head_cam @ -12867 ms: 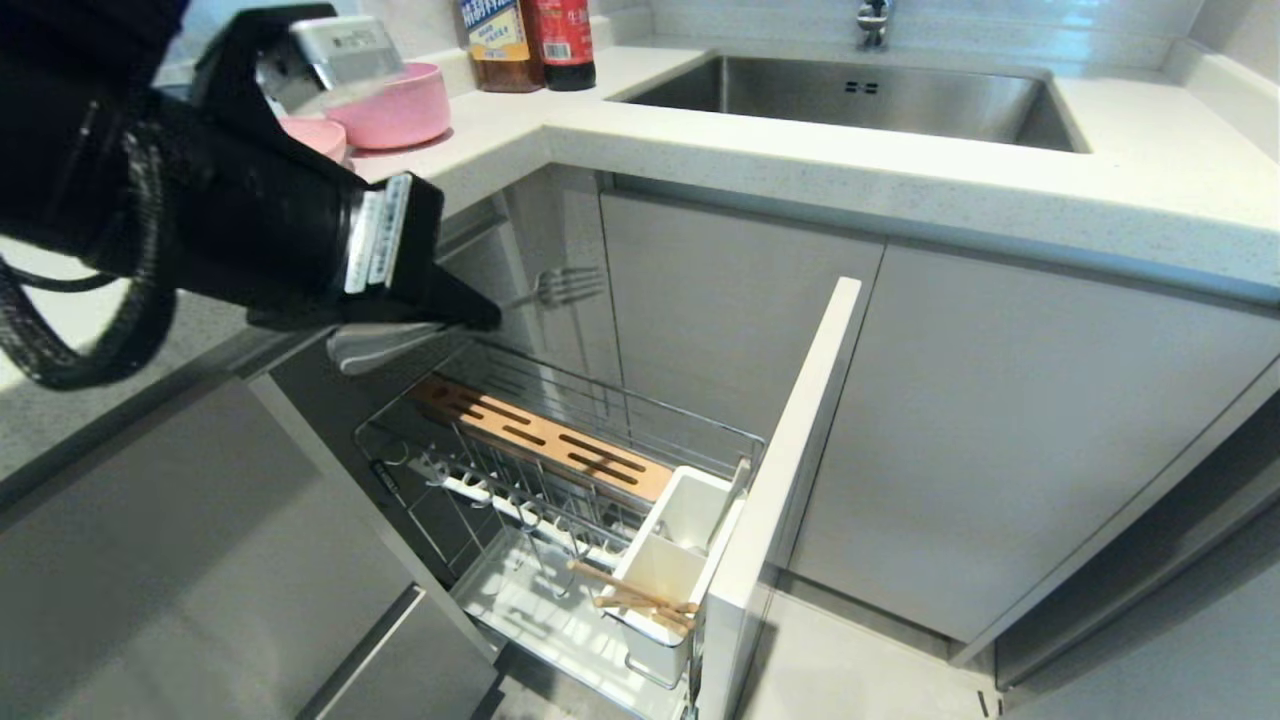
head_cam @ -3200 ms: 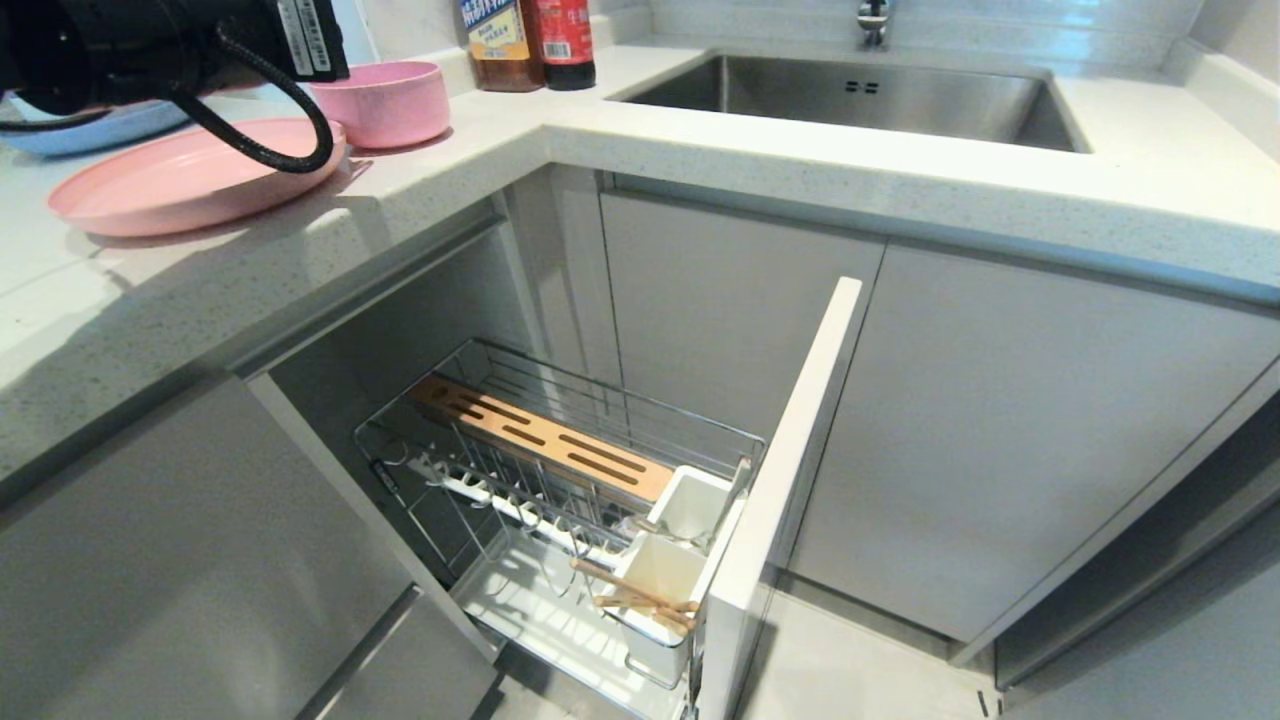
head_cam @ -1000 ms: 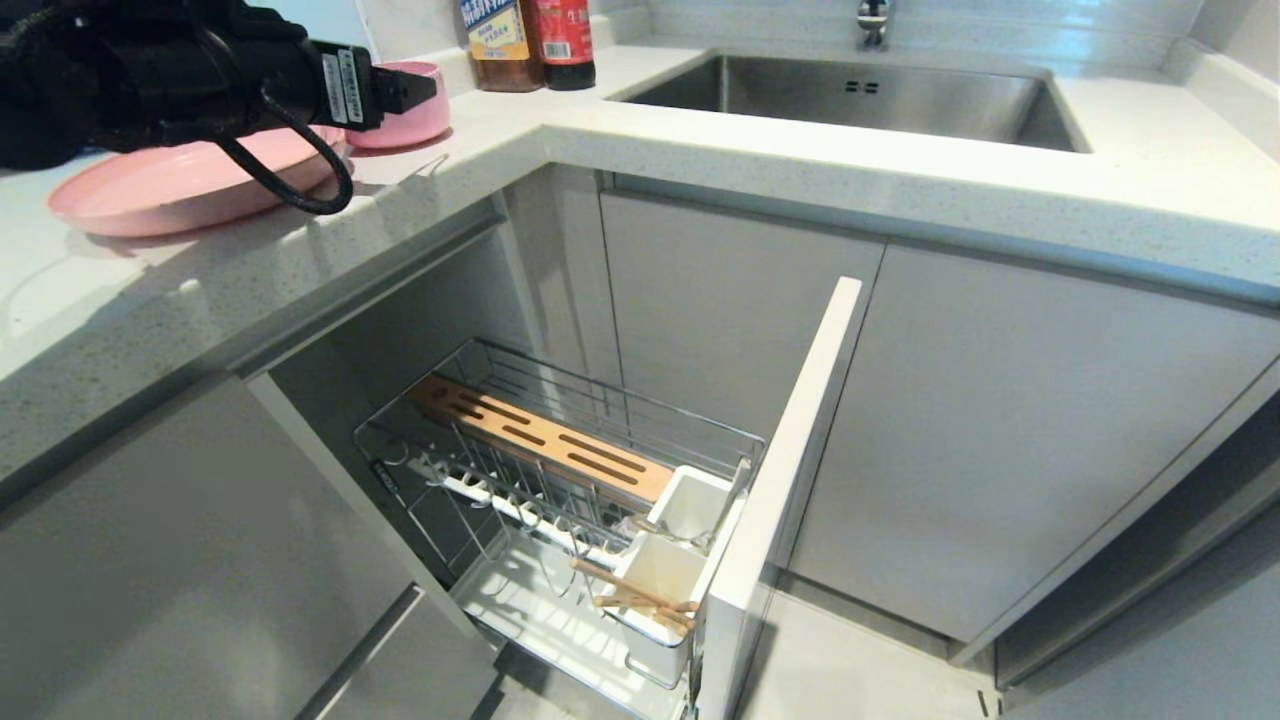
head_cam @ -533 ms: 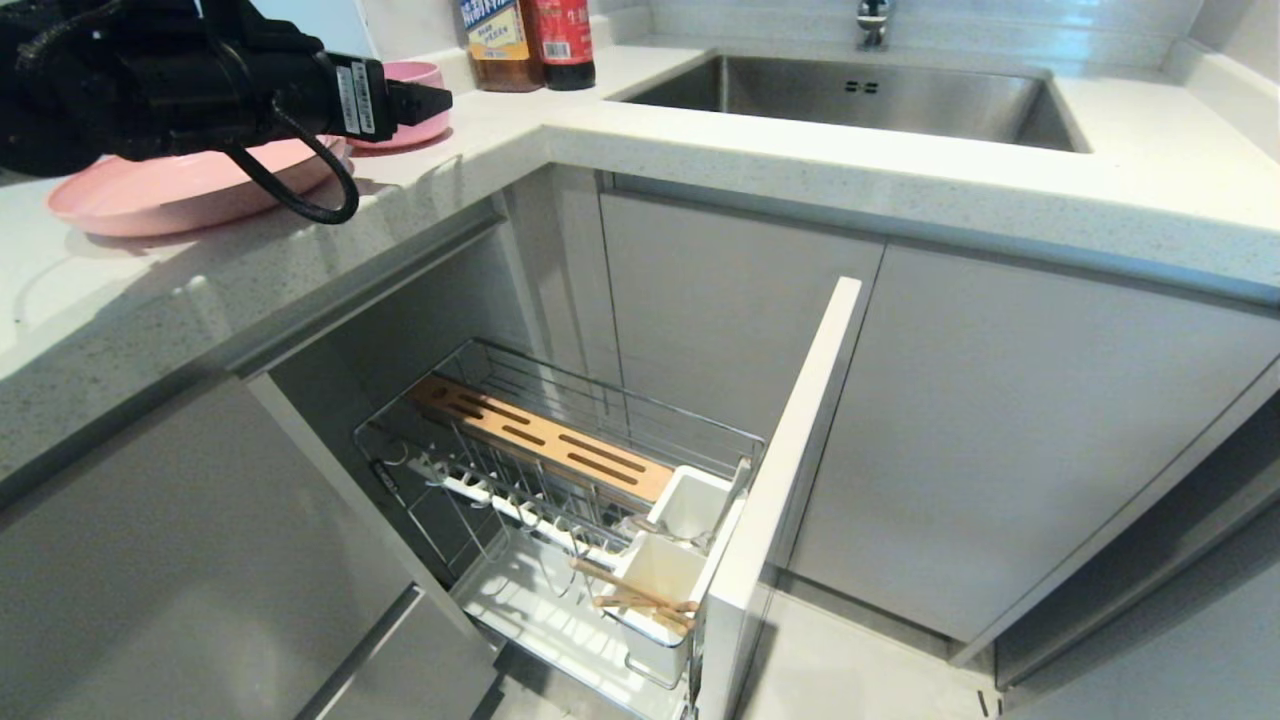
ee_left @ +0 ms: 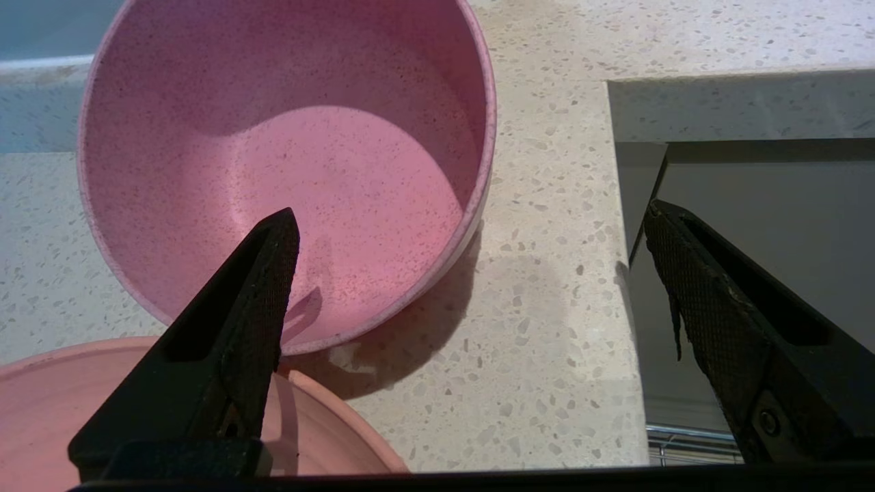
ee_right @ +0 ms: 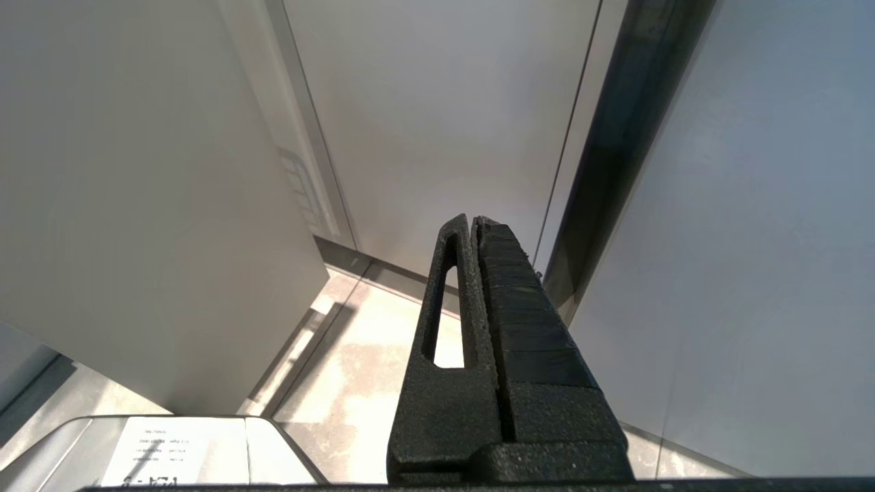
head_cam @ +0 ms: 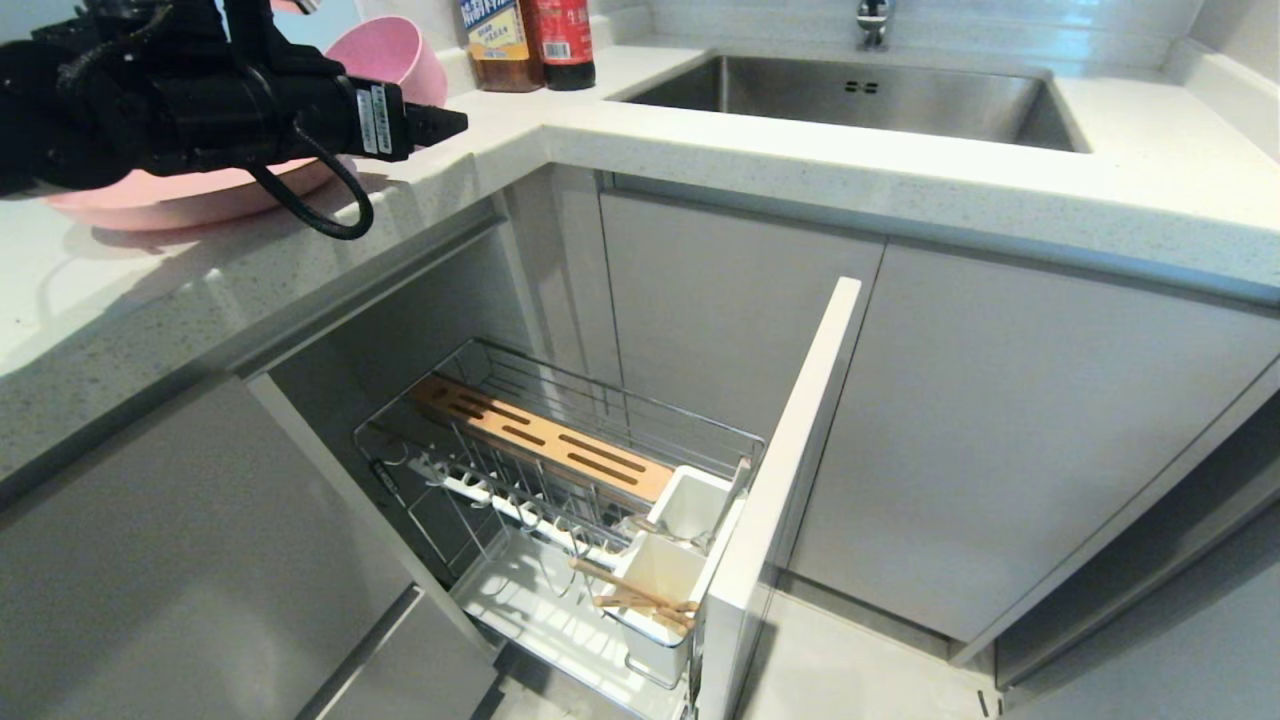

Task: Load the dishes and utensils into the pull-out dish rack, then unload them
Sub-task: Pick up the bowl and place it in the cupboard

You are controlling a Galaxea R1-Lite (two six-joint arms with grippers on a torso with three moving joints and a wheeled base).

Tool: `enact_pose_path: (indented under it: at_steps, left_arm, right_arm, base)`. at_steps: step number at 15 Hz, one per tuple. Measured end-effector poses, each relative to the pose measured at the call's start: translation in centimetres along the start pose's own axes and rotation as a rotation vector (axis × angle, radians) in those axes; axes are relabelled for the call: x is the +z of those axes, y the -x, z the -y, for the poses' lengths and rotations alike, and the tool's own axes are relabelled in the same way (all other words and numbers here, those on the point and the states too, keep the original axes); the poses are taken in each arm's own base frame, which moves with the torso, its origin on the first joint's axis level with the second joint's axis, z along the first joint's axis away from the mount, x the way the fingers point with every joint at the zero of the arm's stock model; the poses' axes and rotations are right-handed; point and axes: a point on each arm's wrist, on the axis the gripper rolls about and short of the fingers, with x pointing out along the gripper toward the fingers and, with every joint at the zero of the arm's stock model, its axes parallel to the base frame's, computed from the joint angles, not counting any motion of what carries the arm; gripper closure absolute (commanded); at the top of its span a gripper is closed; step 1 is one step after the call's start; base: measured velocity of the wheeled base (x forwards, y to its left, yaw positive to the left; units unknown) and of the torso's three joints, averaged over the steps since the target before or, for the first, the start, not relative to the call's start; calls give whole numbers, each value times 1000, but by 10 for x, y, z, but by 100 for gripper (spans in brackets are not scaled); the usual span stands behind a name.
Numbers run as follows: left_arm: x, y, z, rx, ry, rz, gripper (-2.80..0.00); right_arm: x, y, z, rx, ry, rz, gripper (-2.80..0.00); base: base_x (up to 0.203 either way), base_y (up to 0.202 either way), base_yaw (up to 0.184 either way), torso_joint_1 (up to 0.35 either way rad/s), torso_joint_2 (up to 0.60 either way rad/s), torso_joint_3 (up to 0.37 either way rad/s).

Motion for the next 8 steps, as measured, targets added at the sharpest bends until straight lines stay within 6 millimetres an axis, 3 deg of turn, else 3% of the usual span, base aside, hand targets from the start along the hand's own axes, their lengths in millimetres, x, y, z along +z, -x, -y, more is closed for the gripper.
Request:
enact_pose_path:
  at_steps: [8]
  left_arm:
    - [-1, 0, -2, 6, 0, -1, -280]
  right_arm:
    - [0, 0, 0, 0, 0, 0, 0]
  base:
    - [0, 0, 0, 0, 0, 0]
